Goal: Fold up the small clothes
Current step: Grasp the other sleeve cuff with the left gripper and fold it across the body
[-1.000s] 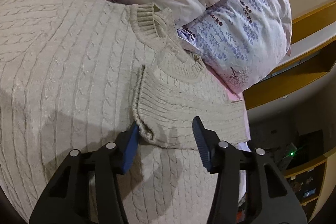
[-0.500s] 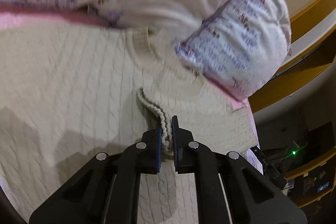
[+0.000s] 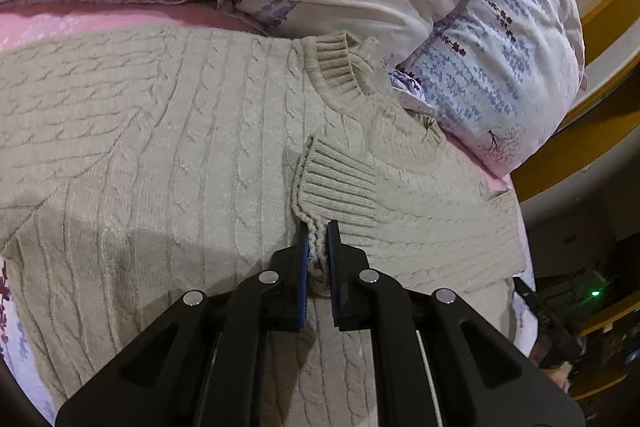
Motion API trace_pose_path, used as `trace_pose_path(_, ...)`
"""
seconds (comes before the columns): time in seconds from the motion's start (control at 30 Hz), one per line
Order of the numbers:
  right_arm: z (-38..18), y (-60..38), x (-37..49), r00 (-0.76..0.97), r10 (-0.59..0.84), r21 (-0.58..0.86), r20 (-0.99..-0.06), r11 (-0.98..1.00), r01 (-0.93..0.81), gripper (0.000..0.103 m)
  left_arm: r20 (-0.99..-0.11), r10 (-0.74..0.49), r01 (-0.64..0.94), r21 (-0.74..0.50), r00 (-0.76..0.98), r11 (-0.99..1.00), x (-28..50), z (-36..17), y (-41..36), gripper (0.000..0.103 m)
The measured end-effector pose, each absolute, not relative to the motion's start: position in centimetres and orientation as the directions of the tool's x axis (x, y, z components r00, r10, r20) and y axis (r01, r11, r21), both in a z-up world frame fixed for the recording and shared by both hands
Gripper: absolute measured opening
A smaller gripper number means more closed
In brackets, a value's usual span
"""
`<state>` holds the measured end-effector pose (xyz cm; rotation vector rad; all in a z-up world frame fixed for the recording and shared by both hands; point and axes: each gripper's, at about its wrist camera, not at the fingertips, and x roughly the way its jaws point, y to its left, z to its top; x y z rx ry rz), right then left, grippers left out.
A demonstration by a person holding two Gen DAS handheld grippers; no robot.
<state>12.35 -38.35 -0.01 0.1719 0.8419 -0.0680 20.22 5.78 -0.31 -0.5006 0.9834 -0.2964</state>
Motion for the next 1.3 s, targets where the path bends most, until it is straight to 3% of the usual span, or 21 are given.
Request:
trace_pose_path(0.13, 2.4, -39.6, 11.4, 0.746, 0.043, 0.222, -0.664, 0.965, 0.141, 0.025, -0.709, -0.463, 0.014, -0.54, 0.532, 0.842, 20.4, -0.2, 5.9, 0.008)
trace_pose_path(0.27, 3.3, -37.5, 13.5, 0.742, 0.11, 0.235, -0.661, 0.97, 0.066, 0.026, -0.687, -0.455, 0.025, -0.538, 0.567, 0.843, 20.5, 0.8, 6.3, 0.008)
trace_pose_path(0.37, 3.6, -36.8, 14.0, 0.747, 0.097, 0.223, -0.658, 0.972, 0.071, 0.039, -0.678, -0.418, 0.014, -0.515, 0.604, 0.857, 20.6, 1.7, 7.1, 0.008)
trace_pose_path(0.63, 1.4, -37.5, 11.9, 0.672, -0.037, 0.013, -0.74, 0.998, 0.069, 0.039, -0.7, -0.431, -0.008, -0.529, 0.57, 0.849, 21.2, 0.0, 7.8, 0.008)
trace_pose_path(0.8, 0.2, -36.4, 13.1, 0.655, -0.027, -0.007, -0.755, 0.999, 0.034, 0.034, -0.7, -0.427, -0.001, -0.522, 0.572, 0.853, 21.1, 0.2, 7.6, 0.008)
trace_pose_path(1.0, -0.4, -34.4, 14.6, 0.651, -0.118, -0.124, -0.75, 0.992, 0.038, 0.024, -0.708, -0.424, -0.002, -0.516, 0.565, 0.857, 21.3, -0.1, 7.6, 0.008)
trace_pose_path(1.1, 0.1, -34.8, 15.2, 0.679, -0.148, -0.137, -0.719, 0.988, 0.07, 0.006, -0.709, -0.416, 0.003, -0.504, 0.57, 0.864, 21.4, 0.0, 7.2, 0.008)
trace_pose_path(1.3, -1.0, -36.4, 14.9, 0.632, -0.216, -0.138, -0.744, 0.976, 0.171, 0.006, -0.722, -0.381, 0.006, -0.463, 0.578, 0.886, 21.4, -0.2, 7.2, 0.008)
